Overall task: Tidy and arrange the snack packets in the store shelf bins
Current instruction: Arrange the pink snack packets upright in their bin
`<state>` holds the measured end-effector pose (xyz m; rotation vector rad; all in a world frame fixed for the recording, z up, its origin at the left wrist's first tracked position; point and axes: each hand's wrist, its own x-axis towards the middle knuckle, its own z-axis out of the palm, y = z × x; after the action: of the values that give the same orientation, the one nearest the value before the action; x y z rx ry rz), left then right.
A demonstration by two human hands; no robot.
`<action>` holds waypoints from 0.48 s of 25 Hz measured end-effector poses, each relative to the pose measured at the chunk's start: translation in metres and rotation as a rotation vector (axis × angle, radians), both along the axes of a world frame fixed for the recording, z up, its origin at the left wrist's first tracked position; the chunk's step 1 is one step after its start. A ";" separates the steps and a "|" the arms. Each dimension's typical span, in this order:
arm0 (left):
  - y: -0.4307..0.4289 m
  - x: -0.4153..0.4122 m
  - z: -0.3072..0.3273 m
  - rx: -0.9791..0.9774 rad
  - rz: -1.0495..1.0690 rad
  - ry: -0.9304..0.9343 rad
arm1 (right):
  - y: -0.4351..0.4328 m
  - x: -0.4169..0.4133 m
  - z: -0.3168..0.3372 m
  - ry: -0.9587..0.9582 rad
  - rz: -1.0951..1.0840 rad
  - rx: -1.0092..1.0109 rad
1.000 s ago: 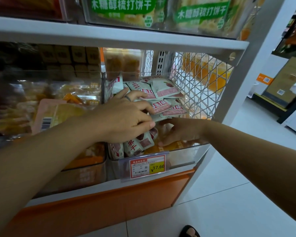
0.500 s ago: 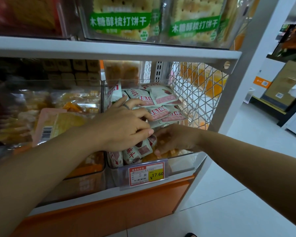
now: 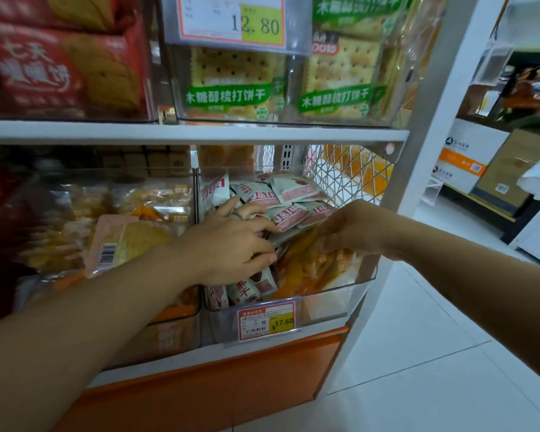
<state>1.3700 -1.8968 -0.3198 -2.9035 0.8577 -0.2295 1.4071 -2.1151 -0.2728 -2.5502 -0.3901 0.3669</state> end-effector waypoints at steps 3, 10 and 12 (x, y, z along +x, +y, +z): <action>-0.004 -0.004 0.002 0.067 0.017 -0.008 | -0.011 -0.013 0.016 -0.046 -0.089 0.063; -0.032 -0.049 0.002 -0.197 0.168 0.074 | -0.045 -0.079 0.012 -0.344 -0.214 0.174; -0.042 -0.071 0.002 -0.345 0.176 0.147 | -0.052 -0.097 0.011 -0.404 -0.232 0.259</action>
<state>1.2987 -1.9384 -0.3178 -3.3314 0.6279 -0.1632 1.3101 -2.1667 -0.2621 -2.3686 -0.2602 -0.2734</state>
